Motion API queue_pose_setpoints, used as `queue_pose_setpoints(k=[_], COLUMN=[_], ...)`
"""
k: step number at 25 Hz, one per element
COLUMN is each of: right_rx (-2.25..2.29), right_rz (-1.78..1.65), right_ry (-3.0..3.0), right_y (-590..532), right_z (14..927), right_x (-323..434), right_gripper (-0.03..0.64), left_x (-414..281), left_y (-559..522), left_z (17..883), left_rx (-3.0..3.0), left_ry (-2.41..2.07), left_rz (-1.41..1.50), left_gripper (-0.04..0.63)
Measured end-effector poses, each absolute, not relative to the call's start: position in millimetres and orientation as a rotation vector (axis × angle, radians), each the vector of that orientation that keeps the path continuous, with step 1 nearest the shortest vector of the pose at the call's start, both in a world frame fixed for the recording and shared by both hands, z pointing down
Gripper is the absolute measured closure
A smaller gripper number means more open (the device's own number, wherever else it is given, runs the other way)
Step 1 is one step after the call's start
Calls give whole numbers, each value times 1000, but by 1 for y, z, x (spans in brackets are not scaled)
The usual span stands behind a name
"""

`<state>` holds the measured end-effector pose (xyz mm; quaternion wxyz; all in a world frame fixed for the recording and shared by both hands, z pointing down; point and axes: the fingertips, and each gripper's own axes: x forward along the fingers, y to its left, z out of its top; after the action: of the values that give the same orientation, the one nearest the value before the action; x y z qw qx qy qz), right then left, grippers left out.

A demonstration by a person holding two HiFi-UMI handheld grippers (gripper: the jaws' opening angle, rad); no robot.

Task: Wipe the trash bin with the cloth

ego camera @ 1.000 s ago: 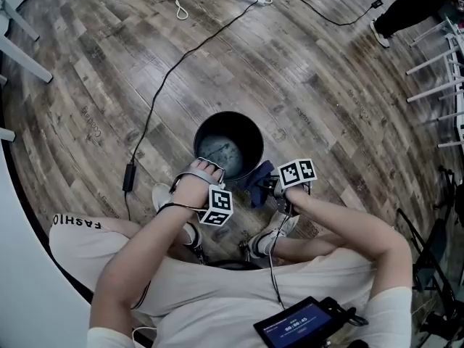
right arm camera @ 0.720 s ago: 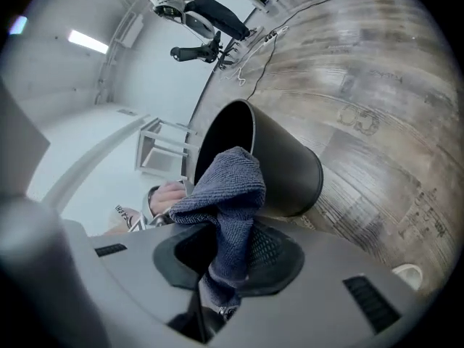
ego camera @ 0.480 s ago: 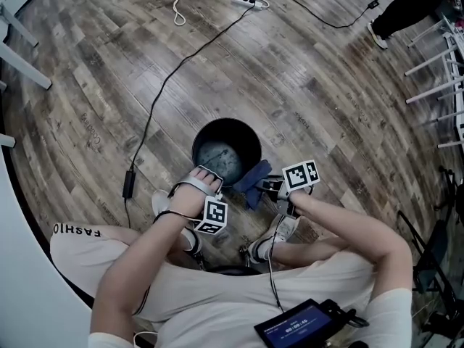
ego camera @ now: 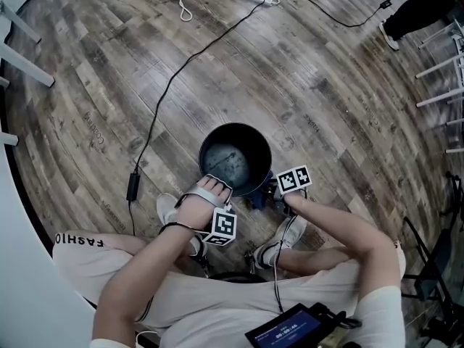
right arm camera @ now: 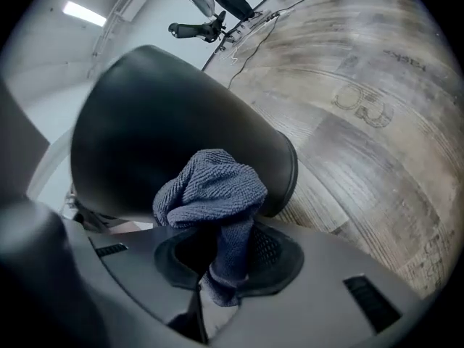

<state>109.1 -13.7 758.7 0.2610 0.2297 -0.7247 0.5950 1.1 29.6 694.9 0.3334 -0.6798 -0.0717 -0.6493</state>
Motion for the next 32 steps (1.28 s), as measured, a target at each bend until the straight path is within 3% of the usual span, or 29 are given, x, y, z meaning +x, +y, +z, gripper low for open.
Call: queue_pose_setpoints(k=[11, 21, 26, 27, 32], right_rx=[942, 712, 694, 695, 682], right_rz=[1667, 1643, 1619, 1636, 1627], right_ry=[-1676, -1860, -1979, -1980, -1967], right_y=[-16, 15, 26, 26, 21], right_z=[869, 686, 624, 623, 647], right_x=[131, 125, 107, 102, 89], right_gripper=[540, 540, 540, 540, 540], left_x=[21, 1, -11, -11, -2], left_y=[33, 31, 24, 25, 31], left_z=[695, 693, 700, 701, 700], left_rx=[-1858, -1749, -1700, -1683, -1690], left_ry=[-91, -126, -130, -132, -152], left_rz=[-1701, -1757, -1747, -1739, -1723], left_gripper=[483, 408, 422, 460, 476])
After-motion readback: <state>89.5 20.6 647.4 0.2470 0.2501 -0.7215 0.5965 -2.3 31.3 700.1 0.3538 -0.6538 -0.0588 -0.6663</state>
